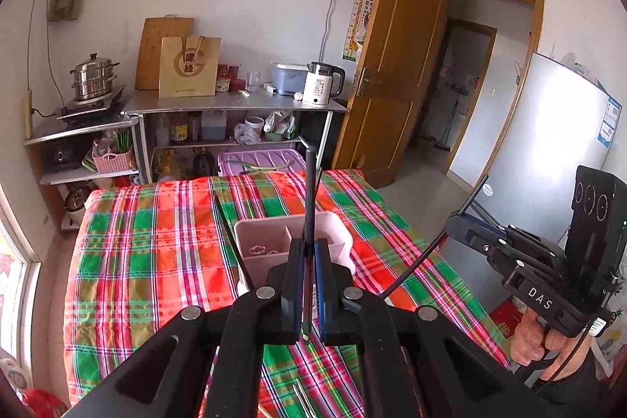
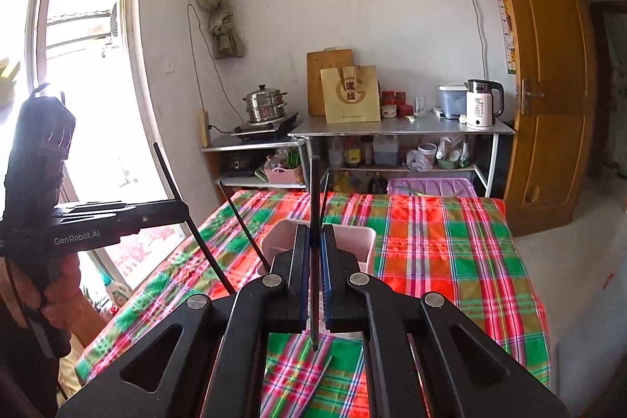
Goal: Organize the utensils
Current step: 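Lift both held black chopsticks and carry them above the pink basket, then insert both chopsticks into the basket compartments and open both tools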
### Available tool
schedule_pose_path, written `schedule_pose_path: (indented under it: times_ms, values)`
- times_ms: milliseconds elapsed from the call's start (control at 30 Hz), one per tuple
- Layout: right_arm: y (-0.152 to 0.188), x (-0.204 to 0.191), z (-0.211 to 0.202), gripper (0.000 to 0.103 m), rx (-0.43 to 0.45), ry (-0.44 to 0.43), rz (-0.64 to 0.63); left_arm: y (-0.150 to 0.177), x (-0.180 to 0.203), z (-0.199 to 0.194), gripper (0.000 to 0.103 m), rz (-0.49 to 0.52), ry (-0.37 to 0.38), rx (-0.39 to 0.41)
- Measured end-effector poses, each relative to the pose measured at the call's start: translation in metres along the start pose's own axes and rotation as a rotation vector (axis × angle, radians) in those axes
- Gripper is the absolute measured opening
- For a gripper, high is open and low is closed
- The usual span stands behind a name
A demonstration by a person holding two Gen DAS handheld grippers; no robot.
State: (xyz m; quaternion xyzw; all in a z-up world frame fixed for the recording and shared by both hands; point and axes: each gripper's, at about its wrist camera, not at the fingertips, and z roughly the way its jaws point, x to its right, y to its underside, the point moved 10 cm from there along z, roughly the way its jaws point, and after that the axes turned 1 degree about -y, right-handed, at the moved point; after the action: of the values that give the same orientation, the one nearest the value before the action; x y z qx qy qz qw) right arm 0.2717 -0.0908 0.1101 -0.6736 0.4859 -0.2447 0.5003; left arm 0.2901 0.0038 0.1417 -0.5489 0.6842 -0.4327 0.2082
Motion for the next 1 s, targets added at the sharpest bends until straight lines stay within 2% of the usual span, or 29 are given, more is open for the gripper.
schedule_pose_path:
  times_ms: [200, 433, 600, 867, 1000]
  values:
    - [-0.028, -0.005, 0.019, 0.005, 0.033, -0.008, 0.001, -0.04, -0.017, 0.001, 0.005, -0.021, -0.022, 0.044]
    - [-0.039, -0.006, 0.046, 0.005, 0.041, -0.015, 0.022, -0.058, -0.036, 0.026, 0.005, -0.034, -0.045, 0.04]
    - [-0.031, -0.006, 0.065, 0.005, 0.02, -0.021, 0.031, -0.054, -0.048, 0.046, 0.005, -0.044, -0.052, 0.029]
    - [0.002, 0.001, 0.094, 0.005, -0.057, -0.018, 0.051, -0.027, -0.063, 0.09, 0.005, -0.061, -0.054, -0.041]
    - [0.011, 0.006, 0.103, 0.005, -0.084, -0.016, 0.063, -0.026, -0.066, 0.095, 0.005, -0.054, -0.06, -0.035]
